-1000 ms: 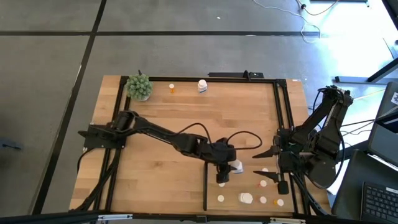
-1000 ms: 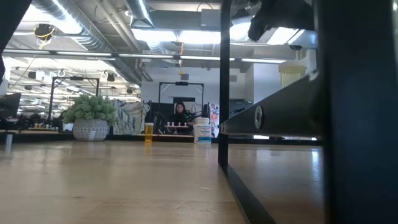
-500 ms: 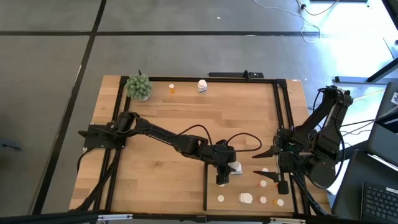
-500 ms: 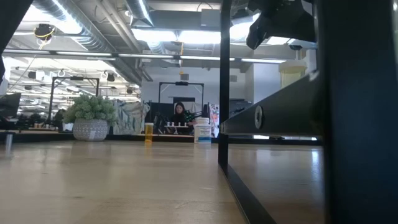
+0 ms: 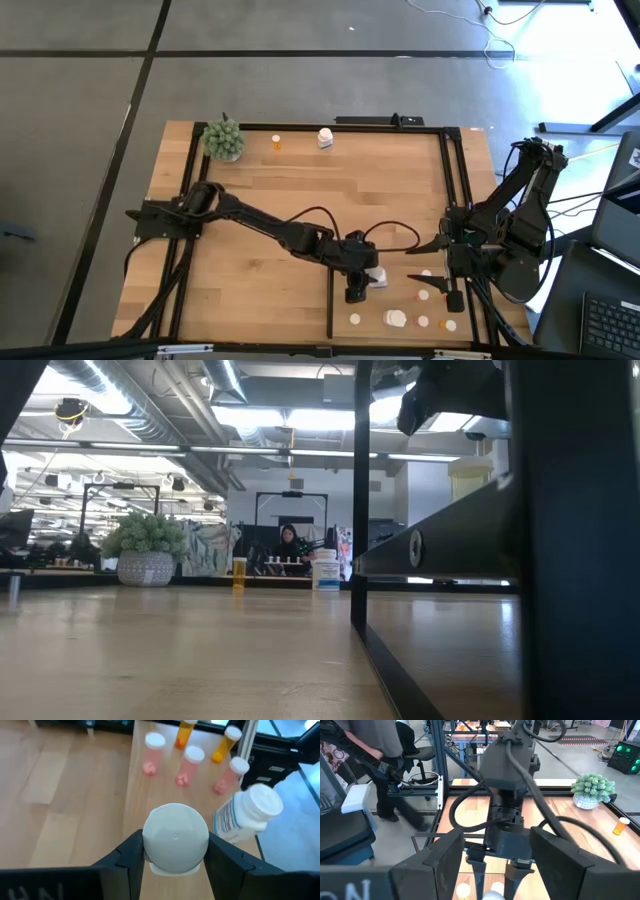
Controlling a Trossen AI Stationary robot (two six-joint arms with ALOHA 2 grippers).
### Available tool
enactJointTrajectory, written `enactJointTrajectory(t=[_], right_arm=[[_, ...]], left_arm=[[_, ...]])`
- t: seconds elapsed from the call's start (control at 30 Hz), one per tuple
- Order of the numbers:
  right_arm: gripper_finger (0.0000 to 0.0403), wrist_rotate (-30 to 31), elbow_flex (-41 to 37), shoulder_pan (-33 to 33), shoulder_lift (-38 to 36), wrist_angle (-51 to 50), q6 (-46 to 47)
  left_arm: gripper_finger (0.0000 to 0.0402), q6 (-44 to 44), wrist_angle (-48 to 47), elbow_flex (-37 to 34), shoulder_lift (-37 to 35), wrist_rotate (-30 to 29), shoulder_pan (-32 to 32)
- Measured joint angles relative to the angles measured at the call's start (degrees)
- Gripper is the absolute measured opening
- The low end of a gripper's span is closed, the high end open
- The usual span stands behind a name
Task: Pick and place medicine bottles onto shelf by color
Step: Put the bottom supplement bottle on the shelf aligned with the other supplement bottle
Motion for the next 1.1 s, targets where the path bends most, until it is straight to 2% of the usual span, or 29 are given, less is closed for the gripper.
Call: enactJointTrajectory(t=[0.5, 0.67, 0.87, 1.1], right_arm=[[0.0230, -0.2, 0.0, 0.0, 0.0, 0.0, 0.0], [0.0230, -3.3, 0.0, 0.0, 0.0, -0.6, 0.2], [0.0230, -7.6, -1.2, 0.0, 0.0, -3.5, 6.1], [0.0230, -7.6, -3.7, -0.1, 0.1, -5.9, 11.3]], left_arm=[[0.0156, 0.0, -2.0, 0.0, 0.2, -0.1, -0.4], [0.0156, 0.0, -2.0, 0.0, 0.2, -0.1, -0.5], [0.0156, 0.0, -2.1, 0.0, 0.2, 0.0, -0.5], [0.0156, 0.0, -3.5, 0.0, 0.2, 0.0, -0.5]])
